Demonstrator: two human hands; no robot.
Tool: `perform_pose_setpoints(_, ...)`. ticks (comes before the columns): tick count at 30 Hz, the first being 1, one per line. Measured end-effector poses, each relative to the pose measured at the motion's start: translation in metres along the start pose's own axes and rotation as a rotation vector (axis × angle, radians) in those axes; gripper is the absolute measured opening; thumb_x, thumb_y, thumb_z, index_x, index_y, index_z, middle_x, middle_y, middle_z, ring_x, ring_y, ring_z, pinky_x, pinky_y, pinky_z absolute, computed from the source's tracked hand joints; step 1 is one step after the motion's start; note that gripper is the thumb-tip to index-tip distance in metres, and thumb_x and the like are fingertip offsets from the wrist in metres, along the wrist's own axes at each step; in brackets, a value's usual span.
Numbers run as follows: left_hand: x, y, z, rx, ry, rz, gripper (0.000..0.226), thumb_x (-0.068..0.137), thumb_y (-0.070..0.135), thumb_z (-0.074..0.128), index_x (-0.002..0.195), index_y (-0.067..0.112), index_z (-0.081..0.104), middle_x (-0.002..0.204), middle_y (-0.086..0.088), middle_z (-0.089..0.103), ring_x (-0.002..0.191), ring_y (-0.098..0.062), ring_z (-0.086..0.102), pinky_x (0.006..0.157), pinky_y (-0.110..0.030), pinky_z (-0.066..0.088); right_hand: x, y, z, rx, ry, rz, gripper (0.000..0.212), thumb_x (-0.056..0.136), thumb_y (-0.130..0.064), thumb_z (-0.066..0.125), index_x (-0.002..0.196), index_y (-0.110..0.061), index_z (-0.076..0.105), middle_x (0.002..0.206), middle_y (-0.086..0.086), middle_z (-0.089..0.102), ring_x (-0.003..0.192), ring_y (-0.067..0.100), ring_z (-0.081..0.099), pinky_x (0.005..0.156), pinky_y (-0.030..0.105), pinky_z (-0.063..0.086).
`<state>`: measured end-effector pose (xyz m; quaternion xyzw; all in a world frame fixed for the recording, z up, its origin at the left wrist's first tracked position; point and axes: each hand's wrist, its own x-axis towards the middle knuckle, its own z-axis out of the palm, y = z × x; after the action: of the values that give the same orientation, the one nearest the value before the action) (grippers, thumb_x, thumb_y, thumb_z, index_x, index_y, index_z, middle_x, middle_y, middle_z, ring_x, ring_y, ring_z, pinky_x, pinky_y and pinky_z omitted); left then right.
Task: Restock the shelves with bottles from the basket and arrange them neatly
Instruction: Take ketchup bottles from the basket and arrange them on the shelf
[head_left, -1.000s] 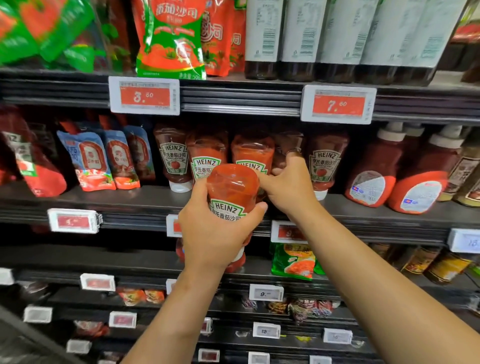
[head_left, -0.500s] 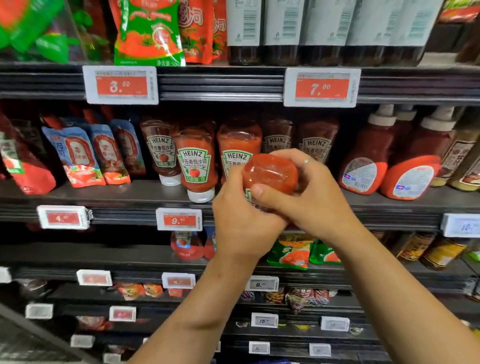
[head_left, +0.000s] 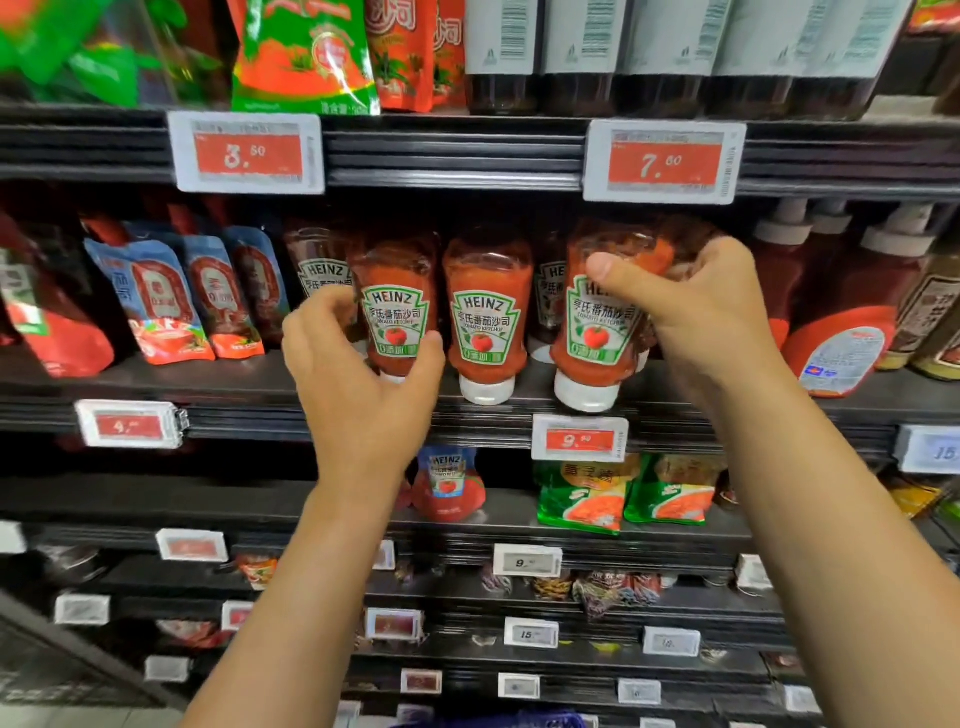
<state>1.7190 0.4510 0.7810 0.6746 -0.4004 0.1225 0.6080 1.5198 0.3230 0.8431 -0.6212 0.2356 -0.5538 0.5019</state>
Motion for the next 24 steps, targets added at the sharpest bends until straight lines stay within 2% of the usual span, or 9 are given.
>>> perform_pose_setpoints(2,0.002,-0.008,0.003,0.013,-0.060,-0.083,0.091,0.074,0.044,0.084,0.145,0.016,0.035,0.141,-0.001,0.038,0.132,-0.017,0.040,0.101,-0.011,0.029,0.002,0.006,0.003,-0.046,0.007,-0.019,0.036,0.075,-0.013,0.089,0.107,-0.011,0.073,0.099,0.004,0.079,0.092,0.021,0.077,0.074,0.028,0.060)
perform_pose_setpoints(5,0.001,-0.013,0.014,0.037,-0.158,-0.169,0.125,0.063,0.060,0.087,0.157,0.027,0.013,0.159,0.000,0.023,0.148,-0.020,0.025,0.112,-0.029,0.025,0.003,0.018,0.009,-0.111,-0.014,-0.002,0.048,0.075,-0.013,0.090,0.118,-0.008,0.070,0.104,0.003,0.078,0.096,0.019,0.076,0.076,0.026,0.060)
perform_pose_setpoints(7,-0.002,-0.012,0.022,0.055,-0.186,-0.189,0.134,0.057,0.065,0.088,0.158,0.032,0.007,0.162,0.000,0.019,0.151,-0.023,0.021,0.117,-0.038,0.027,0.004,0.023,0.010,-0.136,-0.035,0.006,0.051,0.077,-0.016,0.088,0.123,-0.011,0.067,0.109,0.002,0.077,0.101,0.018,0.075,0.081,0.030,0.061)
perform_pose_setpoints(9,-0.005,-0.011,0.028,0.068,-0.186,-0.183,0.137,0.054,0.068,0.088,0.158,0.033,0.006,0.161,0.001,0.020,0.150,-0.024,0.023,0.119,-0.046,0.031,0.003,0.026,0.008,-0.221,-0.043,-0.014,0.050,0.078,-0.026,0.088,0.123,-0.019,0.066,0.111,-0.005,0.077,0.103,0.010,0.073,0.087,0.030,0.060)
perform_pose_setpoints(11,-0.009,-0.009,0.033,0.073,-0.174,-0.184,0.138,0.053,0.070,0.087,0.157,0.035,0.005,0.159,0.003,0.021,0.149,-0.024,0.024,0.118,-0.047,0.034,-0.007,0.029,0.006,-0.445,-0.006,-0.032,0.053,0.070,-0.051,0.087,0.113,-0.035,0.061,0.102,-0.020,0.074,0.097,-0.006,0.069,0.079,0.012,0.054)
perform_pose_setpoints(13,-0.011,-0.010,0.037,0.060,-0.157,-0.189,0.138,0.052,0.070,0.087,0.157,0.034,0.004,0.159,0.003,0.021,0.148,-0.024,0.025,0.117,-0.045,0.034,-0.023,0.038,0.006,-0.598,0.047,-0.002,0.063,0.059,-0.064,0.085,0.108,-0.041,0.053,0.099,-0.021,0.071,0.090,-0.009,0.066,0.072,0.008,0.053)
perform_pose_setpoints(19,-0.011,-0.009,0.041,0.039,-0.148,-0.162,0.136,0.057,0.064,0.089,0.159,0.026,0.006,0.159,-0.004,0.023,0.147,-0.022,0.025,0.115,-0.034,0.029,-0.034,0.058,0.012,-0.613,0.061,0.014,0.051,0.073,-0.037,0.089,0.108,-0.028,0.054,0.106,-0.012,0.071,0.101,0.002,0.067,0.091,0.030,0.058)
perform_pose_setpoints(21,-0.011,-0.008,0.040,0.046,-0.160,-0.161,0.135,0.058,0.064,0.088,0.159,0.027,0.006,0.159,-0.004,0.022,0.147,-0.022,0.024,0.112,-0.029,0.025,-0.032,0.059,0.011,-0.611,0.038,0.036,0.052,0.074,-0.039,0.088,0.112,-0.028,0.054,0.112,-0.010,0.071,0.108,0.006,0.067,0.095,0.034,0.057)
perform_pose_setpoints(24,-0.009,-0.013,0.027,0.003,-0.139,-0.171,0.126,0.062,0.070,0.082,0.158,0.028,0.011,0.158,-0.001,0.023,0.146,-0.017,0.025,0.111,-0.020,0.020,-0.031,0.055,0.002,-0.573,0.035,0.041,0.064,0.070,-0.055,0.082,0.123,-0.030,0.055,0.116,-0.010,0.070,0.108,0.004,0.067,0.092,0.028,0.057)
